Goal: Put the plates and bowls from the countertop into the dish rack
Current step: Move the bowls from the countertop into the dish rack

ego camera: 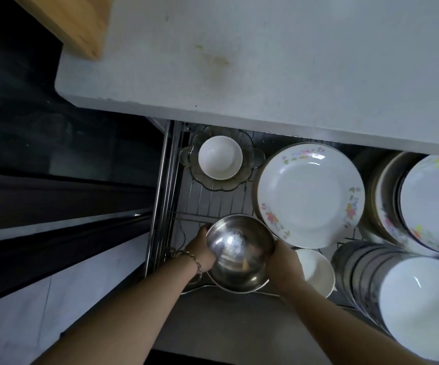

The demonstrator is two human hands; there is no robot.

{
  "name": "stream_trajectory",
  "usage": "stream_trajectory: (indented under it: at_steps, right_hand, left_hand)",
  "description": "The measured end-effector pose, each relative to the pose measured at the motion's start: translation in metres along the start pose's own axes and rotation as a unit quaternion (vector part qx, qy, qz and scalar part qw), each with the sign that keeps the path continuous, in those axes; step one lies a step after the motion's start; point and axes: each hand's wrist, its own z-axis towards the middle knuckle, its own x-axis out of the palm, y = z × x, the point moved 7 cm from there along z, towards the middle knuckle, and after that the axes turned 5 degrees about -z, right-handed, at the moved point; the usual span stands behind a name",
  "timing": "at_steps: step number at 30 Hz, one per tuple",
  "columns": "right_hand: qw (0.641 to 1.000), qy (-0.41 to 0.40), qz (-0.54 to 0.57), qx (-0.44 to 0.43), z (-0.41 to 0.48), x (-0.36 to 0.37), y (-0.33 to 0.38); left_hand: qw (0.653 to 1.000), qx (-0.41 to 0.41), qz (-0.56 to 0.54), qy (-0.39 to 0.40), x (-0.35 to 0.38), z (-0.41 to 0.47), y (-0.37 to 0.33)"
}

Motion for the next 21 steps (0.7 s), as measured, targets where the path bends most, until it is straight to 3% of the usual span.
stream_trajectory:
  at_steps: [6,14,21]
  right_hand:
    - [0.995,-0.001,-0.095,-0.025,-0.007,-0.016,0.01]
    - [0.981,-0.041,-0.167,-0.085,-0.011,-0.057,0.022]
    - [0.974,-0.043,-0.188,-0.122,-0.041,-0.128,0.022]
  left_hand:
    - [0.999,-0.016,0.016,0.027,0.007,0.0,0.007]
    - [0.995,-0.021,0.074,-0.065,-0.003,-0.013,-0.002]
    - [0.972,0.166,0.086,-0.144,-0.034,-0.088,-0.107]
